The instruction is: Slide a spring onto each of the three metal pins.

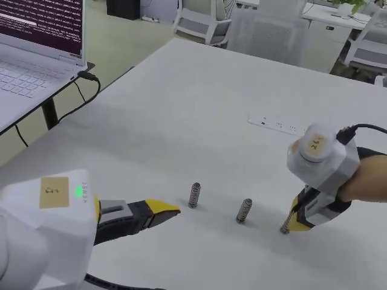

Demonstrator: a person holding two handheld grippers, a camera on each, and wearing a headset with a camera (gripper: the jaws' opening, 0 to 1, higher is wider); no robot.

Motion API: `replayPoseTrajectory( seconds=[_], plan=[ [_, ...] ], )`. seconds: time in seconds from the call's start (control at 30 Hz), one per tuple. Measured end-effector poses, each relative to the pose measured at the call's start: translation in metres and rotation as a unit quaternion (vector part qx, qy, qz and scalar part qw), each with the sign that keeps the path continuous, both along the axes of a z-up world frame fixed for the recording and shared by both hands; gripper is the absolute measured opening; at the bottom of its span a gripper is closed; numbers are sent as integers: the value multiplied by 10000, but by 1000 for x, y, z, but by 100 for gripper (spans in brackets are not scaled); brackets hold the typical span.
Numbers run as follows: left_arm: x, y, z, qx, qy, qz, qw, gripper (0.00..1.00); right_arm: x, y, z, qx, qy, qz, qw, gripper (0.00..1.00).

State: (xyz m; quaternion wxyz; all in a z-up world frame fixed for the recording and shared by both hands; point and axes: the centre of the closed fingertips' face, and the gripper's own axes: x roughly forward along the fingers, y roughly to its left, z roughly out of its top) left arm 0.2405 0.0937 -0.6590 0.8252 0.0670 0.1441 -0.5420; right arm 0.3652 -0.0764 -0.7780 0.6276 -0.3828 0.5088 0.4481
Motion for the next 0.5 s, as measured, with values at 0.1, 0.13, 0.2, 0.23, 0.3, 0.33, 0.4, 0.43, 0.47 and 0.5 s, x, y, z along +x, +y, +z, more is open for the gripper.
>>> replayPoseTrajectory(
  seconds=[0.1,0.13,0.2,0.23,0.3,0.33,0.4,0.43,0.47,0.5],
  plan=[
    [0,1,0,4,0,3,10000,64,1,0,0,25,-5,-19,10000,9],
    [1,1,0,6,-1,5,10000,64,1,0,0,26,-4,-20,10000,9],
    [1,1,0,11,-7,12,10000,64,1,-1,0,36,-18,-28,10000,9],
    [1,1,0,12,-7,12,10000,64,1,-1,0,46,-25,-34,10000,9],
    [1,2,1,22,-13,9,10000,64,1,0,1,96,-40,-62,9999,10],
    [1,2,1,34,-16,5,10000,64,0,0,2,116,-42,-74,9999,10],
    [2,2,1,47,-22,6,10000,64,1,0,3,158,-83,-97,9998,12],
    [3,3,1,52,-24,11,10000,64,1,0,4,182,-95,-122,9997,13],
    [3,3,1,54,-25,9,10000,64,0,0,5,188,-100,-129,9997,13],
    [4,4,2,58,-34,8,10000,64,1,0,7,228,-148,-147,9995,13]
  ],
)
